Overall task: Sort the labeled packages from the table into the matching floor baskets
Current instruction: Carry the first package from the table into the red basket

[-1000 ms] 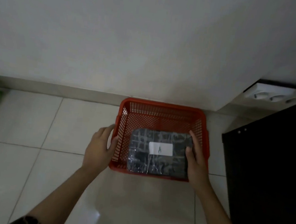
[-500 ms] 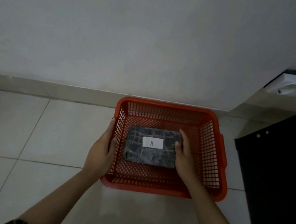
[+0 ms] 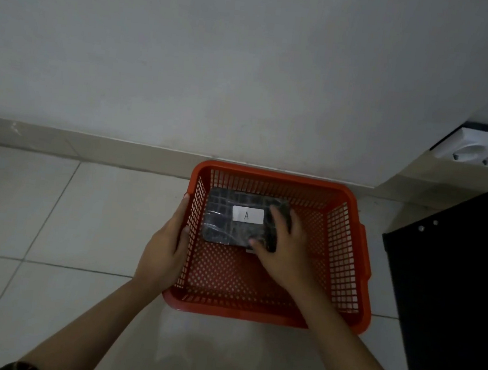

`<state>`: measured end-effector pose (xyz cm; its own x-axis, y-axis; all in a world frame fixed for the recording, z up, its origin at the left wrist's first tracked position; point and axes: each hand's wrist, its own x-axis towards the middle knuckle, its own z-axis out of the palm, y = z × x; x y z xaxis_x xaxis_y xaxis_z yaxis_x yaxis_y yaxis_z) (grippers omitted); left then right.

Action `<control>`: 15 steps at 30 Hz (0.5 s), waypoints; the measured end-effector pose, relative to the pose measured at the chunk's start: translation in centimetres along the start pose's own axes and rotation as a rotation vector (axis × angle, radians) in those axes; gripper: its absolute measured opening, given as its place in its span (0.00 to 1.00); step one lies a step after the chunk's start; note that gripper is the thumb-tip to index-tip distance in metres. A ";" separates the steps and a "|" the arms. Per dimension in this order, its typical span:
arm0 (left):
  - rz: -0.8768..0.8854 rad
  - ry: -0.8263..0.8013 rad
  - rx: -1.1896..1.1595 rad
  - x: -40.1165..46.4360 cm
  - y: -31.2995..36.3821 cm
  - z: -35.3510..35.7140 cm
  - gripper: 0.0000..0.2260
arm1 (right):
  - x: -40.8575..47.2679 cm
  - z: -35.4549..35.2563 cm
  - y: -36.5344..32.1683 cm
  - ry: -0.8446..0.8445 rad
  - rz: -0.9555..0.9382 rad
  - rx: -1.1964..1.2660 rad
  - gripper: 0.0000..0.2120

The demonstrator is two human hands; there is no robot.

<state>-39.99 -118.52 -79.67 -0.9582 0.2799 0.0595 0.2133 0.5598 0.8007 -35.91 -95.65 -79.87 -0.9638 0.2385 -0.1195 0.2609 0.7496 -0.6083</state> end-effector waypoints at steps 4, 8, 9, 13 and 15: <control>-0.017 -0.031 -0.044 0.0 -0.2 -0.3 0.24 | -0.1 1.0 0.2 -0.124 -0.265 -0.407 0.34; -0.024 -0.057 -0.118 -0.1 -0.5 -0.5 0.23 | 1.3 1.8 0.3 -0.130 -0.299 -0.502 0.30; -0.030 -0.061 -0.128 -0.1 -0.6 -0.5 0.23 | 1.6 2.1 0.1 -0.120 -0.302 -0.512 0.30; -0.023 -0.067 -0.124 -0.2 -0.6 -0.4 0.23 | 2.3 3.4 -0.9 -0.085 -0.299 -0.545 0.28; -0.021 -0.064 -0.117 -0.1 -0.7 -0.3 0.23 | 2.4 3.8 -0.9 -0.086 -0.291 -0.545 0.28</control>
<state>-40.06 -119.23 -80.05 -0.9474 0.3199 0.0069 0.1659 0.4724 0.8656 -38.67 -98.10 -82.55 -0.9948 -0.0562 -0.0855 -0.0438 0.9892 -0.1398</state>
